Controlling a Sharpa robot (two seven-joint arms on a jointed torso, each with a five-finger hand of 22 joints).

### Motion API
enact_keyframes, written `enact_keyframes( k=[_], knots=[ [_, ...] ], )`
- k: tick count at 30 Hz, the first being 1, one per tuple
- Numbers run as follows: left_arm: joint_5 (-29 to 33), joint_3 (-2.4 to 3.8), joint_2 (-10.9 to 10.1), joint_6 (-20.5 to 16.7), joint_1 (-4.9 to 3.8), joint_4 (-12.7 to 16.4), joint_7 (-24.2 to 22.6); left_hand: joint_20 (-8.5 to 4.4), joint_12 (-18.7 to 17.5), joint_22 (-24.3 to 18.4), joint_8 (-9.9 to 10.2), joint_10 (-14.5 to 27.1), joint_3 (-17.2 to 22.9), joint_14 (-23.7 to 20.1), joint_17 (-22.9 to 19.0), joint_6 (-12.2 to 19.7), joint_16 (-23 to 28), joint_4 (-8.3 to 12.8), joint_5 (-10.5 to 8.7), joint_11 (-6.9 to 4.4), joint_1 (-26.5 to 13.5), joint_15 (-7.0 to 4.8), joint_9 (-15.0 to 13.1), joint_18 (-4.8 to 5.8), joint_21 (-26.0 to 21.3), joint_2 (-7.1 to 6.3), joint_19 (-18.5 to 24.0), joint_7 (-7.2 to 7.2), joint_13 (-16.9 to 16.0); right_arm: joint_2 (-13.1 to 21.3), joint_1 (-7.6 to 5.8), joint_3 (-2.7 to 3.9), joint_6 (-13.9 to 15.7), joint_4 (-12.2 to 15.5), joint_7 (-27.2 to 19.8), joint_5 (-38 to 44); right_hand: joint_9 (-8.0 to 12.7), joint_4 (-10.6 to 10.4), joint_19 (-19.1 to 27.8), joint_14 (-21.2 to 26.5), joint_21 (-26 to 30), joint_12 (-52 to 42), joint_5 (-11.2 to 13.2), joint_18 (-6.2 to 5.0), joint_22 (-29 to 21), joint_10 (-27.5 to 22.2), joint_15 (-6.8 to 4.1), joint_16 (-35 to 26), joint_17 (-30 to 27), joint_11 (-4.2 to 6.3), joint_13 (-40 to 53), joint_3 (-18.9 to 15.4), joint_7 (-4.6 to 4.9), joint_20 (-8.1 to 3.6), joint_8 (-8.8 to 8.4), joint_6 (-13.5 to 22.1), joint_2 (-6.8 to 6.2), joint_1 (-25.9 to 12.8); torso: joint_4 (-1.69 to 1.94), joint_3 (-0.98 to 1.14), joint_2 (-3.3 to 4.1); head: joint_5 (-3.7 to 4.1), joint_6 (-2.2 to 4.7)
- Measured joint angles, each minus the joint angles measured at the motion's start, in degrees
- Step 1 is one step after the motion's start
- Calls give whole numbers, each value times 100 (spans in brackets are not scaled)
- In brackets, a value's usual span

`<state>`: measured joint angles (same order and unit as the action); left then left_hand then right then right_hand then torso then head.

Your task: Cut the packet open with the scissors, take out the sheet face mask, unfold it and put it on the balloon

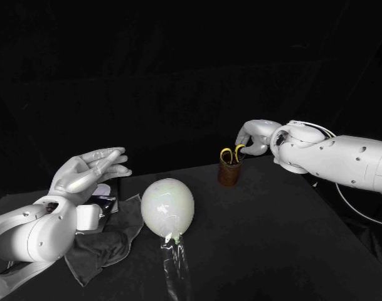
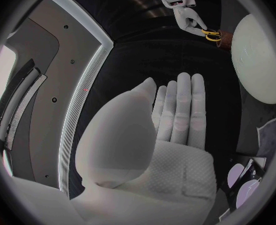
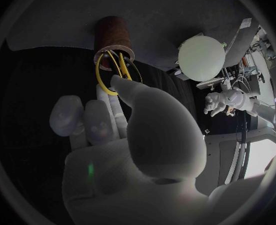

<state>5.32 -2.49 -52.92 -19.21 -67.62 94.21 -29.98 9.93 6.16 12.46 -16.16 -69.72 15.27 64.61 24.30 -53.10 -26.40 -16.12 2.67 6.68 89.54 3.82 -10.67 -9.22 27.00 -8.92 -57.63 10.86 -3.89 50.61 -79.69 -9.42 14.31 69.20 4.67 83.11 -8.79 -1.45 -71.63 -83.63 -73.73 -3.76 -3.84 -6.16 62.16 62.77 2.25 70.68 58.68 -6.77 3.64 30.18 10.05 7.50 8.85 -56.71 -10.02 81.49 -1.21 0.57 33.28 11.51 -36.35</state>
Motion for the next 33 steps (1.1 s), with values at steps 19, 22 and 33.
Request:
enact_keyframes(
  k=[19,22,33],
  knots=[
    [13,0,-4,-17,-1,-26,29,0,0,7,0,1,0,0,16,31,0,0,0,1,0,1,0,-3,0,0,0,11,0,31,21,-2,598,-46,-18,-145,-509,-232,-573,-50,-582,-261,100,98,947,863,-278,436,484,140,120,503,-287,-204,742,-573,373,-157,-10,1,-10,7,37],
    [15,0,1,-17,-1,-41,32,0,0,7,0,1,0,0,22,32,0,0,0,1,0,1,0,-54,0,0,0,11,1,99,15,0,832,40,-20,-190,-630,-233,-595,-38,-604,-261,108,180,998,885,-291,460,485,118,141,583,-331,-226,871,-529,388,-156,-14,-1,-13,23,50],
    [24,0,31,-2,0,-89,40,6,-31,13,29,36,32,-55,47,43,1,0,0,35,1,12,13,-54,23,0,40,19,1,434,-269,33,1274,506,24,-405,-881,-219,-615,-30,-629,-216,122,183,1063,934,-298,489,487,108,159,724,-337,-247,1130,-374,389,-157,-15,-30,-41,64,116]
  ],
)
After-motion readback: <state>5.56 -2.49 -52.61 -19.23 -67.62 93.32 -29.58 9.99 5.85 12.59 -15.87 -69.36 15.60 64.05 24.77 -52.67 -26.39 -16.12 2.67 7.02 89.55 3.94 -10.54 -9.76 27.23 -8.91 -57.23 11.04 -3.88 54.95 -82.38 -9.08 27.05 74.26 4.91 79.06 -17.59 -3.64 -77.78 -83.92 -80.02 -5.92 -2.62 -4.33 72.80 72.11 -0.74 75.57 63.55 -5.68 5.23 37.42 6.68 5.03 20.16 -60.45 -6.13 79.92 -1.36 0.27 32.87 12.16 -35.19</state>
